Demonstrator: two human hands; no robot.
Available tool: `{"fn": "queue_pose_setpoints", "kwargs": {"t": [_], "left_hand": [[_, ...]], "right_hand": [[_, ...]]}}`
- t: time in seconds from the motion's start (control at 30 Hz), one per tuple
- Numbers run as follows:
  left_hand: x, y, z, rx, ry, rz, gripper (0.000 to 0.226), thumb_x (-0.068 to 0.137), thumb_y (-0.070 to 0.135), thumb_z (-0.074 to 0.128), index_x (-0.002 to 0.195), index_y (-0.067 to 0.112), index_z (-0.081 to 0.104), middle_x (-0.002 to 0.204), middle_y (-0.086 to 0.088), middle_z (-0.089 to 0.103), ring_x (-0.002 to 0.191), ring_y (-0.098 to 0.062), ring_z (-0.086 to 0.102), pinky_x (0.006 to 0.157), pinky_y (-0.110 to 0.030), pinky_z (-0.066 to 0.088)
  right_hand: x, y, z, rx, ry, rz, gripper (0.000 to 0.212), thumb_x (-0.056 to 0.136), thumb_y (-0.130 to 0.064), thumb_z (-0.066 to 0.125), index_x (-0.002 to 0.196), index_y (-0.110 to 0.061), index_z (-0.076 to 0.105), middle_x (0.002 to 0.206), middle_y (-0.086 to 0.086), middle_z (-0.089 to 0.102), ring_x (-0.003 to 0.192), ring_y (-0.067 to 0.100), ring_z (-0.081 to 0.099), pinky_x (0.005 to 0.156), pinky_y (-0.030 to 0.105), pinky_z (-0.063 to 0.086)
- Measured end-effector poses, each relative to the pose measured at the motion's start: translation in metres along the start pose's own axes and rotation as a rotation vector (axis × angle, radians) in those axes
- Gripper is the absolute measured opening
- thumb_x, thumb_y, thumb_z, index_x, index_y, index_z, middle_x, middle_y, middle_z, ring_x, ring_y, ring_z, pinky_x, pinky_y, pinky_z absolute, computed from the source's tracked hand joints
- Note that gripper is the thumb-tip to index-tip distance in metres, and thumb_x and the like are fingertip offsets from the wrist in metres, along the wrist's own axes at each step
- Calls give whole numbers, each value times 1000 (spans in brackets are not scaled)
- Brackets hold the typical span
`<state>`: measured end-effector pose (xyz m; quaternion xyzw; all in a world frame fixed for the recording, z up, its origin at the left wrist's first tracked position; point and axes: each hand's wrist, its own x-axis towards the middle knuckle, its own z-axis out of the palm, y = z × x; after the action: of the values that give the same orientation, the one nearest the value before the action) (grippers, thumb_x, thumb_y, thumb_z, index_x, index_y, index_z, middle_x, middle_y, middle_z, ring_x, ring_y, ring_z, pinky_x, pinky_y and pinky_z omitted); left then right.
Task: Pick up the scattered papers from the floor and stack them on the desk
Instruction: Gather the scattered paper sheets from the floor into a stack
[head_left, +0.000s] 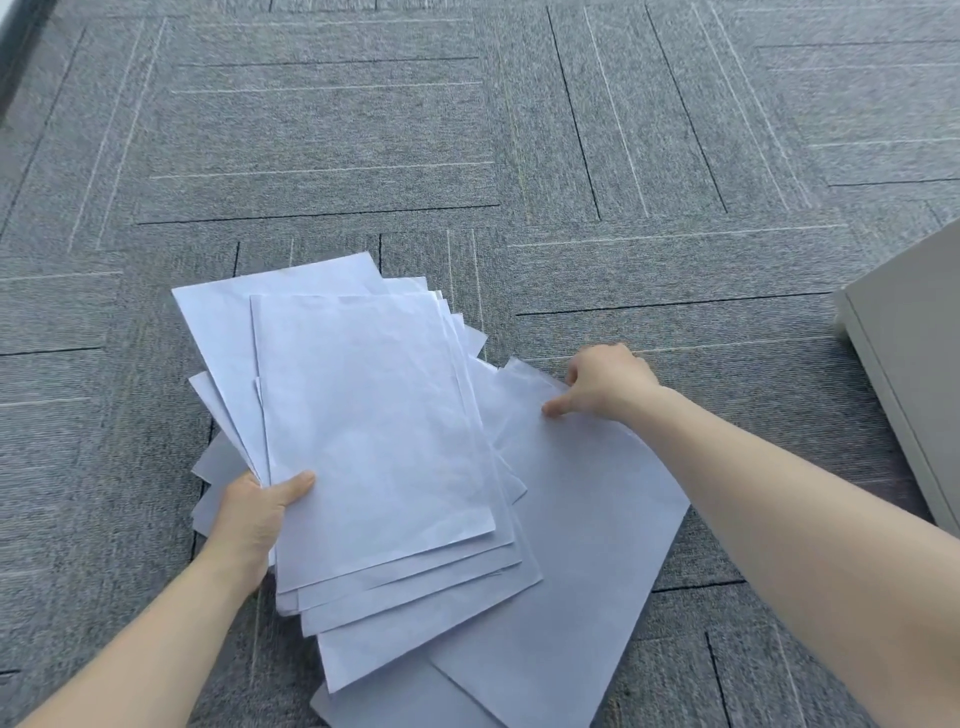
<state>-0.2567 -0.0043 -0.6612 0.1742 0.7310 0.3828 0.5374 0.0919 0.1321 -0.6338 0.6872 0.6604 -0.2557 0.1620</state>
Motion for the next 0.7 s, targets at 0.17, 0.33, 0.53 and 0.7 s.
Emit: {"fn": "queue_pose_setpoints", "kwargs": {"t": [0.17,0.33,0.53,0.7], "left_hand": [[0,0,1,6,5,-4,17,87,-1,62,96,13,67,100,-9,69,89,-28,66,87,-43,50],[1,1,-1,19,7,-4,20,87,1,63,106,8,66,104,-12,69,92,-31,66,86,-43,50],[-4,2,-2,21,5,28,24,88,-1,61,110,8,64,100,-6,69,88,-26,65,86,-41,51],[-3,2,-3,17,24,17,27,87,0,63,114,5,64,107,-14,68,96,-32,65,92,-47,49]], "right_hand": [[-11,-6,-4,23,-50,-56,39,70,-53,72,67,-22,49,74,-6,54,85,23,53,63,29,40],[-13,-14,6,162,-130,-104,36,66,-47,79,77,-20,60,78,-4,61,81,22,60,71,33,50],[-25,-20,12,369,-386,-119,33,69,-23,84,97,-12,72,94,6,75,88,25,72,78,39,59],[-35,-28,29,421,-458,-130,24,67,-11,79,90,-9,72,91,10,77,83,27,74,71,44,62]]}}
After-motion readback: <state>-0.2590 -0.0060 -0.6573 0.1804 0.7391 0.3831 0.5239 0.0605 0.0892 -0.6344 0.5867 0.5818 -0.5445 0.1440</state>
